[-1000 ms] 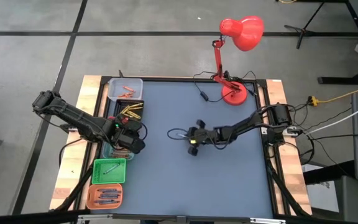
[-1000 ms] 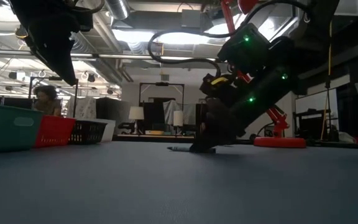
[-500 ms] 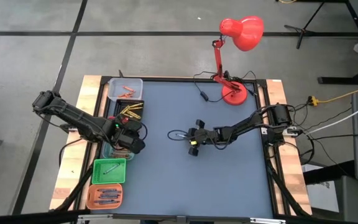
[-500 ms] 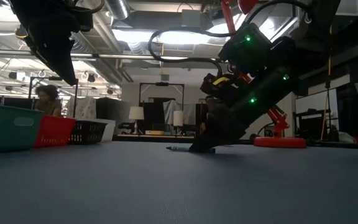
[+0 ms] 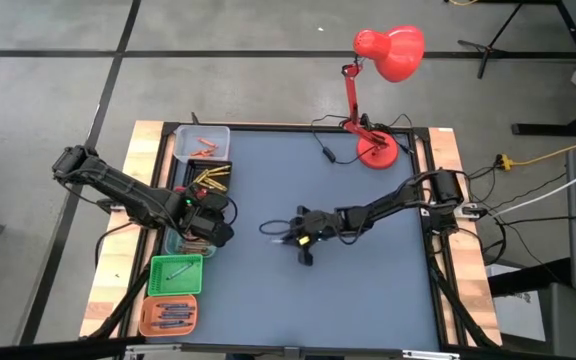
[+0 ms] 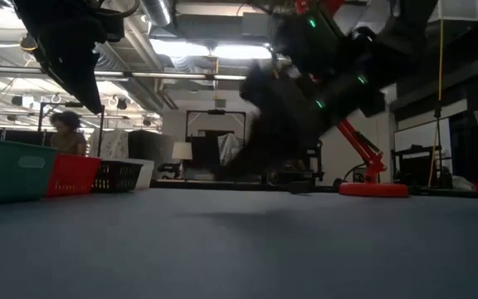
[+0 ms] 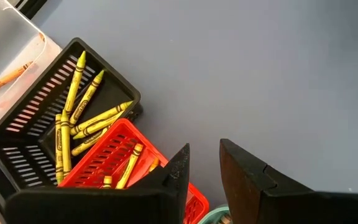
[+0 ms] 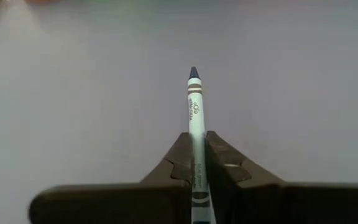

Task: Sort crayons
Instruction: Put the blue crayon into the green bin

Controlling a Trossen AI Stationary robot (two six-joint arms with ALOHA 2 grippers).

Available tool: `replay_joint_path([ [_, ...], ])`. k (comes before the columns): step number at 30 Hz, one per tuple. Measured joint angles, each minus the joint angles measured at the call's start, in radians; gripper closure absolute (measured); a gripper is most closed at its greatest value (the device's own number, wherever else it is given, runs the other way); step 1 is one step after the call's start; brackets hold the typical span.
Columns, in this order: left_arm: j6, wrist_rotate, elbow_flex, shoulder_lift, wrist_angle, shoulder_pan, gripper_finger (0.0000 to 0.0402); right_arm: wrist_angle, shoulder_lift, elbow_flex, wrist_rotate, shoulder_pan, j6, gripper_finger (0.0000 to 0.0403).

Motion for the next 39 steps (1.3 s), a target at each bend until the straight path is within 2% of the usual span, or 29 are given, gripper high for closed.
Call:
replay_joint_path([
  [5,0.000,-0.014,0.000,0.000,0.000,0.000,0.0329,0.007,-0.001,0.120,-0.004,0.038,0.000,0.0394],
  [10,0.000,-0.027,0.000,0.000,-0.001,0.000,0.0329,0.001,0.017,0.259,0.022,0.105,-0.022,0.0380],
  [16,0.099,-0.028,0.000,-0.001,0.012,0.019,0.0329,0.007,0.132,0.469,0.052,0.159,-0.112,0.0383],
  [27,0.310,-0.023,0.000,-0.001,0.025,0.161,0.0329,-0.110,0.385,0.862,0.031,0.177,-0.185,0.0381],
  [39,0.367,-0.017,0.000,-0.001,0.033,0.240,0.0329,-0.124,0.586,1.149,0.024,0.147,-0.298,0.0380],
])
